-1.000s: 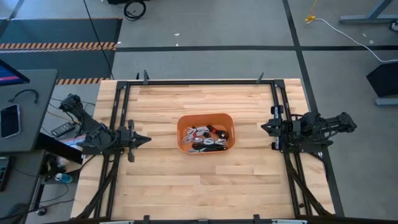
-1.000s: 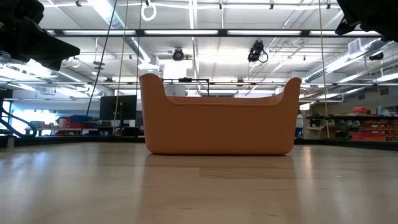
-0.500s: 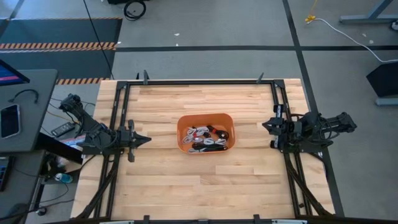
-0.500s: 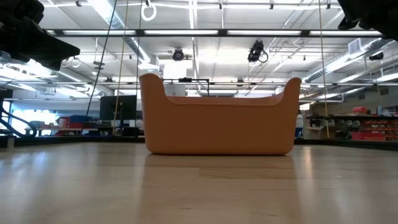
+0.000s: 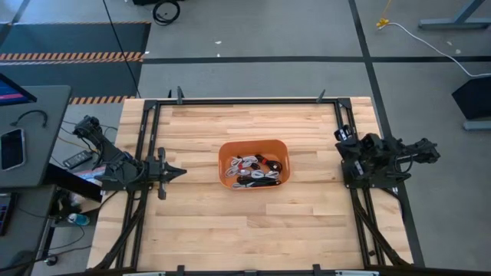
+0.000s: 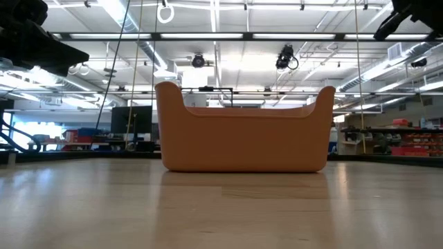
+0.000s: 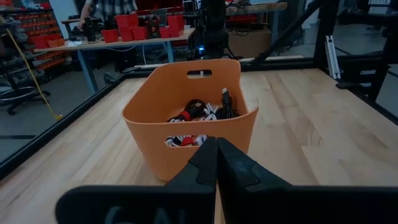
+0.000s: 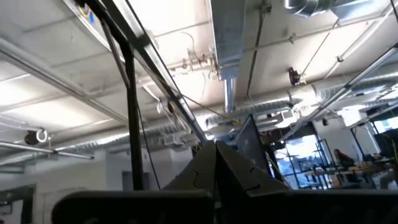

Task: Pick and place USB-C Cables
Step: Return to Home Position

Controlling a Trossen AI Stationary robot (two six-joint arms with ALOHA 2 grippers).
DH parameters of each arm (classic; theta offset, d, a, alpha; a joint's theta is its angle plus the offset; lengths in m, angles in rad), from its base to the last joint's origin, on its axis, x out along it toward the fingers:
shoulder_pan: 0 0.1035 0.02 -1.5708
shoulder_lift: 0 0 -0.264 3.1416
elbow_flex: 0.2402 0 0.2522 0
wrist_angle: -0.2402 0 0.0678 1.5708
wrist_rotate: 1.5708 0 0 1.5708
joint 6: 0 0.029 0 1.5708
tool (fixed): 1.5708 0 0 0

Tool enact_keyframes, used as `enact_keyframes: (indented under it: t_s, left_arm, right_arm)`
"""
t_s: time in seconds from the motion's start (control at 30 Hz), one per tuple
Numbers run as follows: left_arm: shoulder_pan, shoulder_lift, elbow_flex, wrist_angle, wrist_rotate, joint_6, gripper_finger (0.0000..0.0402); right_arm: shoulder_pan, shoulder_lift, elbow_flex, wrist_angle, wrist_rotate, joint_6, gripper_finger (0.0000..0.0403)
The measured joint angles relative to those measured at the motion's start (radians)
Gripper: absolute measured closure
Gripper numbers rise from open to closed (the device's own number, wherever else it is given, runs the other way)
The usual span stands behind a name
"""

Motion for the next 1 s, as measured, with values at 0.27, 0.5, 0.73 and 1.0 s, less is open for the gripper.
enact_keyframes:
  t_s: [0.27,0.5,0.73,1.0]
  left_arm:
    - [0.0,0.0,0.0,0.008,0.0,0.0,0.0395]
    - [0.0,0.0,0.0,0.01,0.0,0.0,0.0395]
    - [0.0,0.0,0.0,0.01,0.0,0.001,0.0395]
    - [0.0,0.0,0.0,0.01,0.001,-0.008,0.0395]
  right_arm:
    - [-0.001,0.001,0.0,-0.161,-0.005,-0.015,0.0387]
    - [0.0,0.006,0.0,-0.224,-0.003,0.076,0.0386]
    - [-0.001,0.006,0.0,-0.535,0.12,0.017,0.0394]
    - [-0.001,0.019,0.003,-0.65,0.162,-0.078,0.0398]
